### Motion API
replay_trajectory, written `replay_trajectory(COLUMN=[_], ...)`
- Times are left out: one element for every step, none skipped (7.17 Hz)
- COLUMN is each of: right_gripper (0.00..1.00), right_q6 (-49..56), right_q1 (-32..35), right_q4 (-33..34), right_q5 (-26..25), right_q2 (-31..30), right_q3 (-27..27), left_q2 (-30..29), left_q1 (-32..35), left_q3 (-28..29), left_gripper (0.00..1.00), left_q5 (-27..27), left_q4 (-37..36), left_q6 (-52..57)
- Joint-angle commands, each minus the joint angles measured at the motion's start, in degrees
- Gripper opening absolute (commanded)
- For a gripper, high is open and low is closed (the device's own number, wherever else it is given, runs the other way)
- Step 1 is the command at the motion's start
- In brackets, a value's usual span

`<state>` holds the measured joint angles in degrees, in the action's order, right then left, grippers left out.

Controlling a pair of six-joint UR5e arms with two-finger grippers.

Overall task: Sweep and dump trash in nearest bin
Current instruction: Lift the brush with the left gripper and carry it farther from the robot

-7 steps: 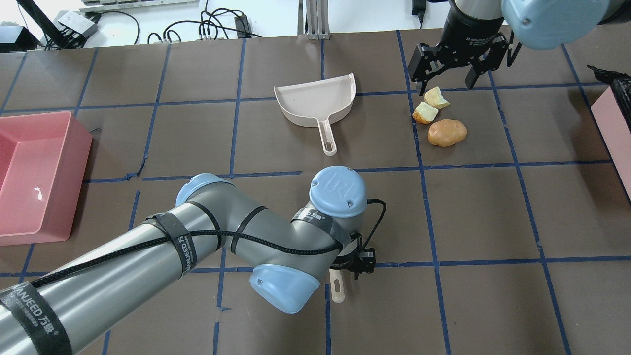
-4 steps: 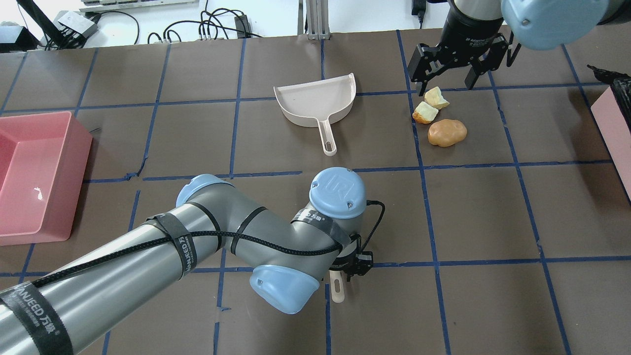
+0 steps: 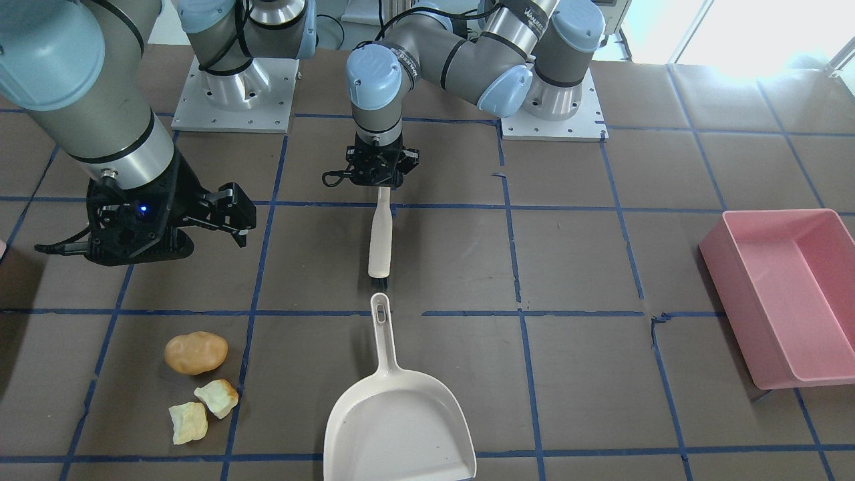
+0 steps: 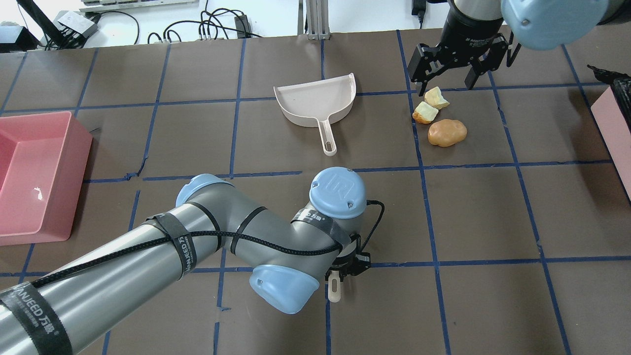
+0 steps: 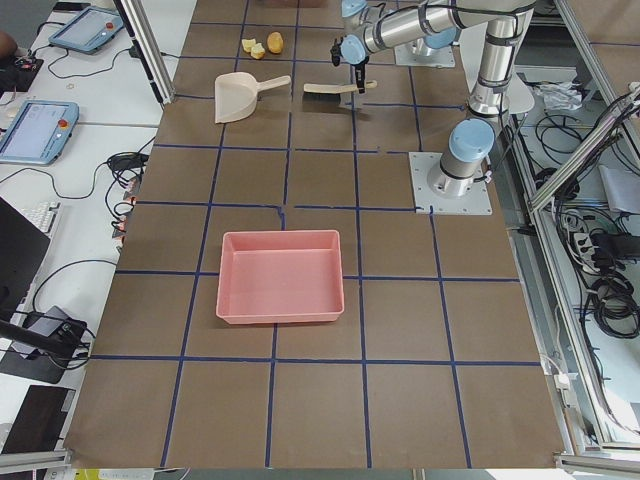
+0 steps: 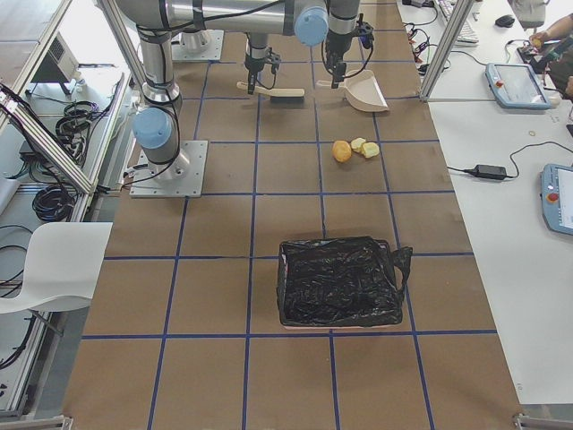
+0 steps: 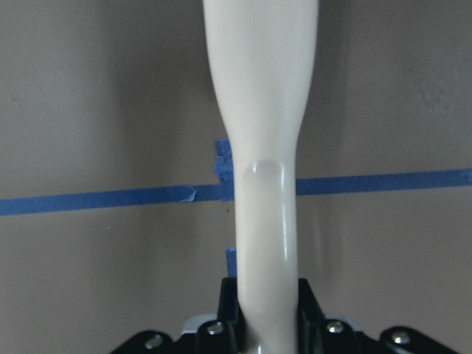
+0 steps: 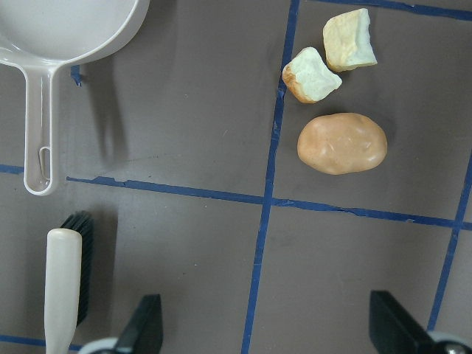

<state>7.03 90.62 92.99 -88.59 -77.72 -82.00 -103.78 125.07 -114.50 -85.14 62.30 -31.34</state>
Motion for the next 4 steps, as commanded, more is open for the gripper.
replay_trajectory(right_gripper=[1.0, 1.0, 1.0, 1.0], right_q6=[0.0, -0.17, -0.09, -0.09], right_q1=[0.0, 0.09, 0.09, 0.09], right_q4=[-0.09, -0.17, -0.44, 0.17], right_q5=[0.0, 0.44, 0.87, 0.88], right_q2=[0.03, -0.06, -0.06, -0.06], right_q3=[0.0, 0.0, 0.0, 0.0], left_q2=[1.46, 2.86, 5.75, 7.69], left_q1=[-0.17, -0.52, -1.31, -3.41], left_q3=[0.24, 0.85, 1.46, 2.17], left_gripper=[0.0, 0.0, 0.0, 0.0], left_q5=[-0.29, -0.81, -3.17, -3.19], left_q4=[1.4, 4.64, 9.71, 12.03], left_q6=[0.92, 4.76, 6.54, 6.64])
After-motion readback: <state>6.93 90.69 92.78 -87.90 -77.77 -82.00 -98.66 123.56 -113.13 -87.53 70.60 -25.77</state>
